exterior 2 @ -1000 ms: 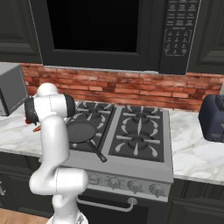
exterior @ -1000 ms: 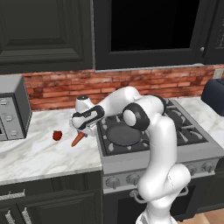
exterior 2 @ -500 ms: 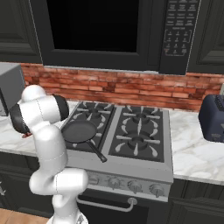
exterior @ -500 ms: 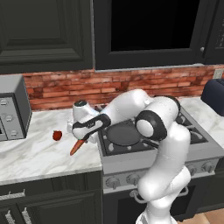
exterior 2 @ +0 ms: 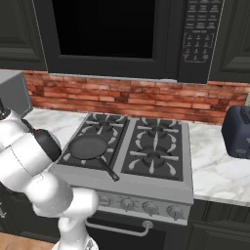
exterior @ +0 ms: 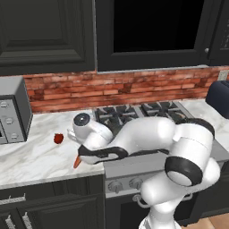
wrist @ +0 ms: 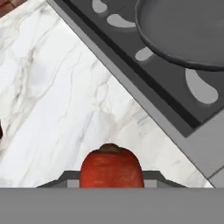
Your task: Put the bell pepper and carrot in the pan. Then turn on the front left burner and set the heat to medium.
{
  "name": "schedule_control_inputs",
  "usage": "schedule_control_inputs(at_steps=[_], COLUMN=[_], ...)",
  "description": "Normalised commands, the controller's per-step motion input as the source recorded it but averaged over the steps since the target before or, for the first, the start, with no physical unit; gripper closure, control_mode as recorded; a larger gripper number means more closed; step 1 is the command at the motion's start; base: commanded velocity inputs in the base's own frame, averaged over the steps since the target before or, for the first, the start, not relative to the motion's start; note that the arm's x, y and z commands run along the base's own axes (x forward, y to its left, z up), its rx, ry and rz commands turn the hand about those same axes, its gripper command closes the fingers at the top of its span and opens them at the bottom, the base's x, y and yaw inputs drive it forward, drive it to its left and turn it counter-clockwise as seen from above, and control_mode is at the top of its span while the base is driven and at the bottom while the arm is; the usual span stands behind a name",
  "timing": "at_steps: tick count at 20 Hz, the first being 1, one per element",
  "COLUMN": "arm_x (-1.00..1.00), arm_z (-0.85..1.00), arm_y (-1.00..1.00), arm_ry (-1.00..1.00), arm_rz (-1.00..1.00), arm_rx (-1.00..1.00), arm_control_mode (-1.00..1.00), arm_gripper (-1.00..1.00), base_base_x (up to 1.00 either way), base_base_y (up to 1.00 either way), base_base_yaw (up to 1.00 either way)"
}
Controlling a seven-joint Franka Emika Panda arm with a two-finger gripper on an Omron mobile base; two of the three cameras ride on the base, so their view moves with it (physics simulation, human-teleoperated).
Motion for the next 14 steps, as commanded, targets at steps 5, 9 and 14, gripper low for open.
schedule_control_inputs(at_steps=[5, 9, 14], arm_x=[-0.08, 0.01, 0.1], arm_z=[1.0, 0.79, 0.0], arm_y=[0.0, -0.09, -0.83], arm_ry=[-0.01, 0.15, 0.14], arm_rz=[0.05, 0.12, 0.39], arm_rx=[-0.01, 0.0, 0.03], arm_control_mode=[-1.0, -1.0, -1.0], arm_gripper=[1.0, 1.0, 1.0], base_base_x=[0.0, 0.0, 0.0], base_base_y=[0.0, 0.0, 0.0], base_base_yaw=[0.0, 0.0, 0.0])
